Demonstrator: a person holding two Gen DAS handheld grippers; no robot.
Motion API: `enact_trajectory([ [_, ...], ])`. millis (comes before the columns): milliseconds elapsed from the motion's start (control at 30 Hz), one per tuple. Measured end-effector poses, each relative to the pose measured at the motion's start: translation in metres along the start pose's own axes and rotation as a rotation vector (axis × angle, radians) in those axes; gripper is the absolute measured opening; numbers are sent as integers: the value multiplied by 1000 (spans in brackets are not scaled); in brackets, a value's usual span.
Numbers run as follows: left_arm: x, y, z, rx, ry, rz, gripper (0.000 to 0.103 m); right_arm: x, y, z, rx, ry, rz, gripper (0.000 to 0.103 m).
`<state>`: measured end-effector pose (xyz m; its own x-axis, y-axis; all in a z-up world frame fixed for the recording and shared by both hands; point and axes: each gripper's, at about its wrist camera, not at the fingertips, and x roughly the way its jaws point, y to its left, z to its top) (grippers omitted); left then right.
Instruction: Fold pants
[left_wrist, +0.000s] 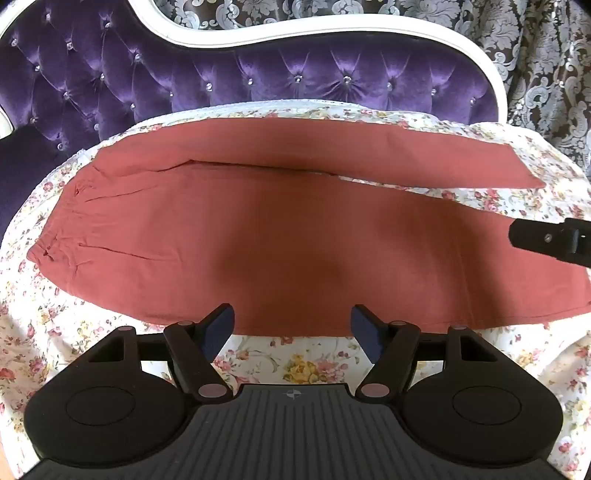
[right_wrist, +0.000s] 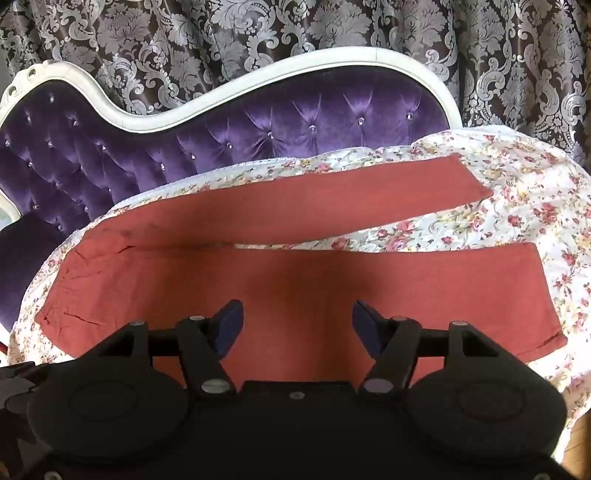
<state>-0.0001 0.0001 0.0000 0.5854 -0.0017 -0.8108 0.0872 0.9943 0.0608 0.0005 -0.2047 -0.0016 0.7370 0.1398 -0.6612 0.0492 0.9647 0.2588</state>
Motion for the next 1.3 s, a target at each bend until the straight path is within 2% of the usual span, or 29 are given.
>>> enact_trajectory([
  [133,0,0,0,2,8,-2,68,-5,3,6,0,-5,2,69],
  [333,2,-1,1,-6,21,1,68,9,6,-11,-12,13,0,69],
  [433,4,2,0,-10,26,5,68,12,7,-5,-12,44,-2,69],
  [1300,5,4,-2,-4,26,10,68,19,14,-2,-26,102,-51,69],
])
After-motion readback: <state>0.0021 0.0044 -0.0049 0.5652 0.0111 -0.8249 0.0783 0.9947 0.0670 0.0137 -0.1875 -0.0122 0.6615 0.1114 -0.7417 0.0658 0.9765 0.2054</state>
